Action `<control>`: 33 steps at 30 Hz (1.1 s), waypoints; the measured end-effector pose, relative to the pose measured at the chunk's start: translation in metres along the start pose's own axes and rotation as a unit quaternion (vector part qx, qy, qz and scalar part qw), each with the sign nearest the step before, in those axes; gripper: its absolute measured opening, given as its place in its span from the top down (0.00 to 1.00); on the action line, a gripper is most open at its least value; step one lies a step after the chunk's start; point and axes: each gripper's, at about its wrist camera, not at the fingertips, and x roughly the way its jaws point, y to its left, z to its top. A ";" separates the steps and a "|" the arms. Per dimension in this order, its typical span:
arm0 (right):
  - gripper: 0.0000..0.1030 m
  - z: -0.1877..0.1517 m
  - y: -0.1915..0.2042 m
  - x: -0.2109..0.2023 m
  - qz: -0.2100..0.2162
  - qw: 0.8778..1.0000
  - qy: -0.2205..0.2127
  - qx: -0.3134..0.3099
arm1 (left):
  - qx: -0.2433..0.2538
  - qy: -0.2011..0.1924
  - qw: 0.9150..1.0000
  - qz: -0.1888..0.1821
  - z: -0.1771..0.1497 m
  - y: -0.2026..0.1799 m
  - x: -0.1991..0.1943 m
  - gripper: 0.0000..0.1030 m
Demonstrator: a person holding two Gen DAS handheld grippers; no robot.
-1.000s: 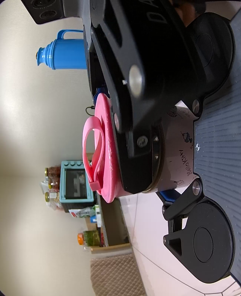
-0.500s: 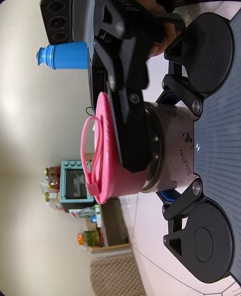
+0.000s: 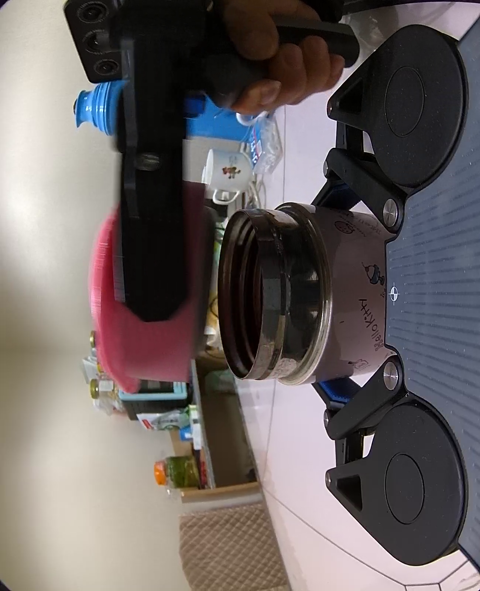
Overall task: Unscrew bottle cap and pour
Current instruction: 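Lift the loosened pink lid up off the jar with the right gripper, then lower the pink lid onto the table beside the jar with the right gripper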
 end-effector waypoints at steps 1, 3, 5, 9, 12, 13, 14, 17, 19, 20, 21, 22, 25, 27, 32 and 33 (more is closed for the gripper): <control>0.17 0.002 0.001 -0.001 -0.007 1.000 -0.002 -0.001 | 0.000 0.001 1.000 0.002 0.001 -0.006 0.000 0.13; 0.17 0.004 0.002 -0.001 -0.017 1.000 -0.003 -0.003 | -0.001 0.001 1.000 0.004 0.002 -0.012 0.000 0.13; 0.17 0.007 0.003 -0.003 -0.031 1.000 -0.002 -0.003 | -0.002 0.002 1.000 0.008 0.003 -0.020 0.000 0.13; 0.17 0.007 0.002 -0.006 -0.054 0.999 -0.003 0.003 | -0.004 0.003 1.000 0.016 0.002 -0.025 -0.006 0.13; 0.17 0.006 0.000 -0.008 -0.075 0.997 -0.004 0.009 | -0.008 0.005 1.000 0.024 0.002 -0.033 -0.005 0.13; 0.17 0.006 -0.001 -0.009 -0.081 0.997 -0.005 0.013 | -0.009 0.005 1.000 0.029 0.003 -0.036 -0.005 0.13; 0.17 0.005 -0.002 -0.010 -0.087 0.996 -0.006 0.016 | -0.011 0.005 0.999 0.035 0.004 -0.040 -0.006 0.13; 0.17 0.001 -0.004 -0.012 -0.109 0.994 -0.006 0.026 | -0.020 0.007 0.999 0.047 0.005 -0.045 -0.008 0.13; 0.17 -0.001 -0.005 -0.012 -0.122 0.992 -0.003 0.030 | -0.024 0.010 0.998 0.055 0.006 -0.043 -0.005 0.13; 0.17 -0.003 -0.005 -0.013 -0.127 0.991 -0.002 0.033 | -0.025 0.011 0.998 0.061 0.007 -0.045 -0.005 0.13; 0.17 -0.004 -0.005 -0.014 -0.131 0.991 -0.002 0.035 | -0.026 0.012 0.997 0.066 0.008 -0.046 -0.005 0.13; 0.17 -0.005 -0.005 -0.014 -0.136 0.990 -0.003 0.038 | -0.026 0.013 0.997 0.068 0.008 -0.045 -0.007 0.13; 0.17 -0.009 -0.006 -0.017 -0.152 0.987 -0.003 0.048 | -0.027 0.015 0.996 0.085 0.012 -0.048 -0.009 0.13; 0.17 -0.012 -0.005 -0.018 -0.163 0.985 -0.001 0.052 | -0.024 0.016 0.995 0.095 0.013 -0.046 -0.013 0.13; 0.17 -0.015 -0.003 -0.020 -0.181 0.982 0.003 0.058 | -0.018 0.018 0.992 0.124 0.017 -0.047 -0.023 0.13; 0.17 -0.015 -0.003 -0.021 -0.183 0.981 0.002 0.057 | -0.019 0.019 0.991 0.128 0.015 -0.040 -0.028 0.13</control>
